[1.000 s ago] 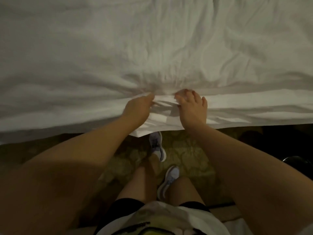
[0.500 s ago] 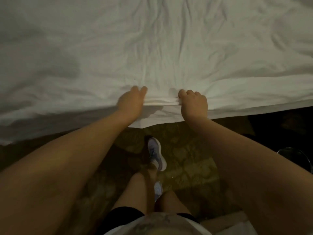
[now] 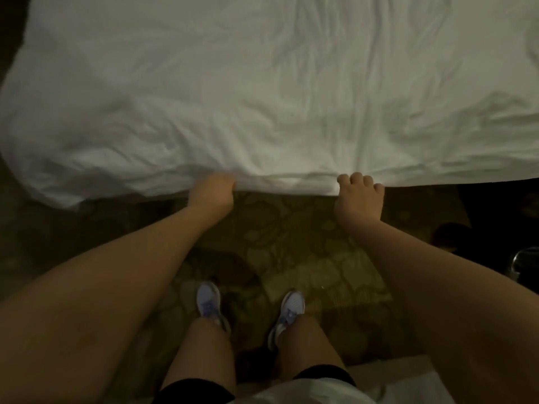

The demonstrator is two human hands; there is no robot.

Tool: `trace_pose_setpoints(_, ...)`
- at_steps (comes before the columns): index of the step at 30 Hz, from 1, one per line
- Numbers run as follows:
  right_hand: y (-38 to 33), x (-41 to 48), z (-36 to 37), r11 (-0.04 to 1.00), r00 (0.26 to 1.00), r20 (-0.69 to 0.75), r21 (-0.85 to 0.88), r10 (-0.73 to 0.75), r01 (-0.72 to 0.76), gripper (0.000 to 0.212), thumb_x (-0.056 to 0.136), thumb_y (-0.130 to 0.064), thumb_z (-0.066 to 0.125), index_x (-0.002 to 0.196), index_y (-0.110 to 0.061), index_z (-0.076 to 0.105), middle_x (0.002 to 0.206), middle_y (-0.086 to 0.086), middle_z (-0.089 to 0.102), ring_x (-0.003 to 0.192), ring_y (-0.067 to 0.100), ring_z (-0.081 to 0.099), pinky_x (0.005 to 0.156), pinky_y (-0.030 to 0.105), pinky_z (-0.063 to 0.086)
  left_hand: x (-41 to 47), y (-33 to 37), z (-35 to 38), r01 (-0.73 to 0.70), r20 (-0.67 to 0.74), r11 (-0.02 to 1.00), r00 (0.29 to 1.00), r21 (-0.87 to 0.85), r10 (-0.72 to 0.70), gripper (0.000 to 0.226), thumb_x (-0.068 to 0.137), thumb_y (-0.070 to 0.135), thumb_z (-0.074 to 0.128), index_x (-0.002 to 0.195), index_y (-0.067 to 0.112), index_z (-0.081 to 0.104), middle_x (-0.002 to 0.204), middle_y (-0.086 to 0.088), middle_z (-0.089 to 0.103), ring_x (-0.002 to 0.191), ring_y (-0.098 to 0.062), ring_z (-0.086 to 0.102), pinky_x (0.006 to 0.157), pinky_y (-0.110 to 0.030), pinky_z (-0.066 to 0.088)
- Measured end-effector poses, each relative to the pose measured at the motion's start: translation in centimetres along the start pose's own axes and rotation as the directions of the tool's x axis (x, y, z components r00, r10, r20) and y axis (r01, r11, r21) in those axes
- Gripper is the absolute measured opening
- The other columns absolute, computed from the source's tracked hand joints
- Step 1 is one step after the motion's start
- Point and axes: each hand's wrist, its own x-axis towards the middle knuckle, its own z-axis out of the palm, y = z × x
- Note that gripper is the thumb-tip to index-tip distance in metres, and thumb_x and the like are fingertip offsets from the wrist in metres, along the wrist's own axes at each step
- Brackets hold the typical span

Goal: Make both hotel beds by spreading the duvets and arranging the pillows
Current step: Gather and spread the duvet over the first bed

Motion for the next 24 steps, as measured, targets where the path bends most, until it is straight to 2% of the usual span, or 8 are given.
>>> trace_pose_setpoints(3, -5.3, -0.7, 0.7, 0.996, 0.998, 0.020, 0.067, -0.066, 0.065, 0.053, 0.091, -0.015, 0.048, 0.141, -0.020, 0.034, 0.141, 0.006, 0.039, 0.134, 0.027, 0.031, 0.113, 0.046, 0.022, -1.1, -2.9, 0.6, -0.019, 0.006, 0.998, 1.000, 0.058, 0.019, 0.026, 0.090, 0.006, 0.040, 0.113, 0.008, 0.053, 0.113, -0.016, 0.054, 0.101, -0.034, 0.053, 0.079, -0.037, 0.041)
trace_pose_setpoints(6, -10.1, -0.8, 1.5, 0.987, 0.991, 0.014, 0.092, -0.134, 0.132, 0.062, 0.092, -0.017, 0.048, 0.149, -0.022, 0.024, 0.150, 0.002, 0.031, 0.142, 0.024, 0.021, 0.116, 0.047, 0.013, -1.0, -6.3, 1.6, -0.020, -0.049, 0.992, 0.998, 0.128, 0.026, 0.024, 0.090, 0.008, 0.042, 0.112, 0.006, 0.053, 0.112, -0.016, 0.055, 0.100, -0.033, 0.053, 0.075, -0.035, 0.037)
trace_pose_setpoints(11, -16.5, 0.8, 4.5, 0.975, 0.973, 0.068, 0.027, -0.222, 0.221, 0.068, 0.093, -0.019, 0.048, 0.152, -0.024, 0.014, 0.158, 0.002, 0.017, 0.146, 0.024, 0.011, 0.118, 0.048, 0.009, -0.1, -12.2, 4.3, 0.035, -0.089, 0.982, 0.996, 0.185, -0.018, 0.041, 0.084, 0.016, 0.053, 0.124, 0.009, 0.049, 0.120, -0.013, 0.052, 0.108, -0.032, 0.050, 0.083, -0.039, 0.042)
trace_pose_setpoints(14, -20.2, 2.3, 6.8, 0.958, 0.957, 0.041, -0.015, -0.286, 0.287, 0.072, 0.094, -0.019, 0.048, 0.152, -0.026, 0.007, 0.160, 0.002, 0.007, 0.147, 0.026, 0.004, 0.118, 0.048, 0.006, 1.0, -16.8, 6.6, 0.086, -0.211, 0.965, 0.977, 0.247, -0.033, 0.055, 0.077, 0.018, 0.063, 0.129, 0.015, 0.045, 0.131, -0.014, 0.042, 0.115, -0.034, 0.043, 0.087, -0.043, 0.039)
trace_pose_setpoints(18, -24.0, 4.8, 9.2, 0.913, 0.905, -0.122, -0.030, -0.407, 0.407, 0.076, 0.095, -0.021, 0.049, 0.152, -0.030, 0.001, 0.160, 0.002, 0.004, 0.145, 0.030, 0.007, 0.116, 0.047, 0.007, 3.2, -22.2, 9.2, 0.000, -0.370, 0.950, 0.921, 0.312, 0.121, 0.068, 0.067, 0.013, 0.071, 0.131, 0.015, 0.046, 0.129, -0.020, 0.045, 0.114, -0.039, 0.044, 0.087, -0.048, 0.038)
trace_pose_setpoints(20, -25.4, 6.4, 10.1, 0.883, 0.862, -0.193, -0.067, -0.468, 0.465, 0.079, 0.092, -0.023, 0.053, 0.151, -0.032, 0.002, 0.158, 0.004, 0.007, 0.143, 0.031, 0.013, 0.115, 0.048, 0.010, 4.7, -23.5, 10.4, -0.025, -0.444, 0.925, 0.872, 0.379, 0.205, 0.064, 0.066, 0.017, 0.068, 0.128, 0.015, 0.049, 0.121, -0.020, 0.051, 0.106, -0.036, 0.047, 0.083, -0.046, 0.041)
trace_pose_setpoints(22, -26.2, 8.4, 10.9, 0.853, 0.821, -0.233, -0.161, -0.522, 0.497, 0.085, 0.087, -0.025, 0.060, 0.151, -0.032, 0.004, 0.155, 0.006, 0.012, 0.138, 0.033, 0.019, 0.113, 0.049, 0.015, 6.6, -23.8, 11.1, 0.014, -0.525, 0.910, 0.820, 0.415, 0.227, 0.059, 0.063, 0.023, 0.062, 0.120, 0.017, 0.051, 0.111, -0.017, 0.055, 0.096, -0.030, 0.043, 0.078, -0.042, 0.043)
trace_pose_setpoints(24, -26.4, 10.3, 11.6, 0.835, 0.778, -0.302, -0.214, -0.551, 0.508, 0.076, 0.087, -0.021, 0.058, 0.150, -0.030, 0.017, 0.150, 0.008, 0.024, 0.131, 0.035, 0.028, 0.106, 0.050, 0.024, 8.4, -24.0, 11.6, 0.028, -0.570, 0.914, 0.789, 0.404, 0.227, 0.051, 0.064, 0.022, 0.061, 0.114, 0.017, 0.051, 0.107, -0.017, 0.055, 0.091, -0.030, 0.041, 0.077, -0.041, 0.040)
